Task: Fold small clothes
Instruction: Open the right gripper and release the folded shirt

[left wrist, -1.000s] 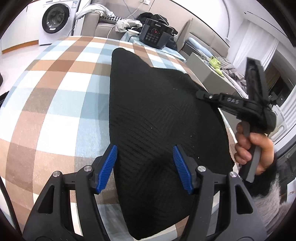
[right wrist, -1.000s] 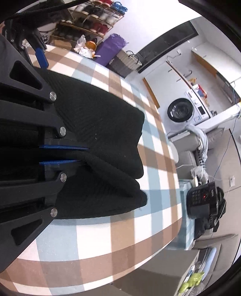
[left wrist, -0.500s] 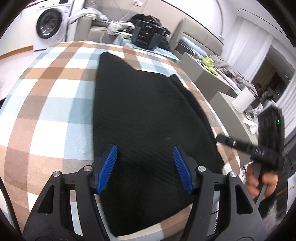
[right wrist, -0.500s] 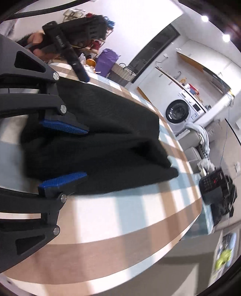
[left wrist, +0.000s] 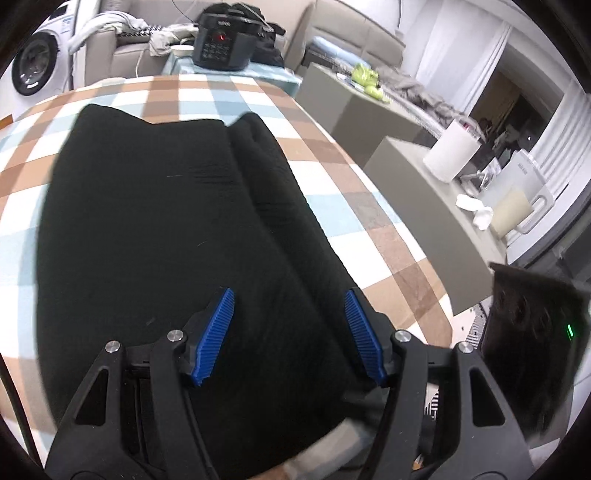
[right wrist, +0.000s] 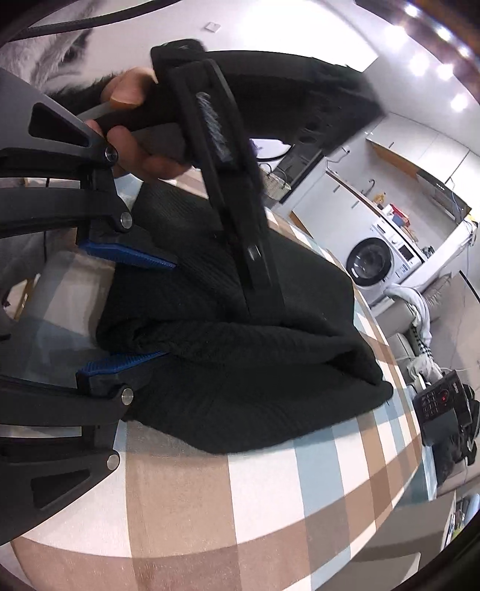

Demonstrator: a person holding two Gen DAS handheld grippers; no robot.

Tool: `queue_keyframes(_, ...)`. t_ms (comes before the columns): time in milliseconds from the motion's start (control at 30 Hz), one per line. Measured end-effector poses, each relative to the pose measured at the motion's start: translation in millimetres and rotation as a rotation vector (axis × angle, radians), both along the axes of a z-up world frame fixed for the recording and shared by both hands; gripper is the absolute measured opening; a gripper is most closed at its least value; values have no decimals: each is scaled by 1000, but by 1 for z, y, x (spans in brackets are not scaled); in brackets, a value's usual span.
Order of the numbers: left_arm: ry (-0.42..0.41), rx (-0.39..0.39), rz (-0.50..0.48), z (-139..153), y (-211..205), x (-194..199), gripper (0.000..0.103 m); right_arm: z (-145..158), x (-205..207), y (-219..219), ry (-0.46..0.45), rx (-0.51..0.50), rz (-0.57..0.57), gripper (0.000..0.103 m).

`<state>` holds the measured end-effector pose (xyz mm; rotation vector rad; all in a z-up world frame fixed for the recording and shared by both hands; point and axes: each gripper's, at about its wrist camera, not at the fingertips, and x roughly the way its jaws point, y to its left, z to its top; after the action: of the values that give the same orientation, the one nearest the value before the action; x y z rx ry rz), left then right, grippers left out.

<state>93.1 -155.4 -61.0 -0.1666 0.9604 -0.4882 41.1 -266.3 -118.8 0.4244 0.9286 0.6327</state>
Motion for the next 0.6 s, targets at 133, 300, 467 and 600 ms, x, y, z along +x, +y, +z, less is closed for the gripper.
queue_keyframes(133,1,21,9,-1,-13,10,60,1,4,1,-48,-43,-22,15)
queue_keyframes(300,-17,6,105,13,25,8,60,22,3,7,-132,-26,-12,8)
queue_keyframes(467,-85,-49,225,45,78,-10,60,100,-20,-2,-395,-59,-107,4)
queue_keyframes(600,-123,-50,266,52,104,-20,67,60,-13,-14,-256,-234,-211,4)
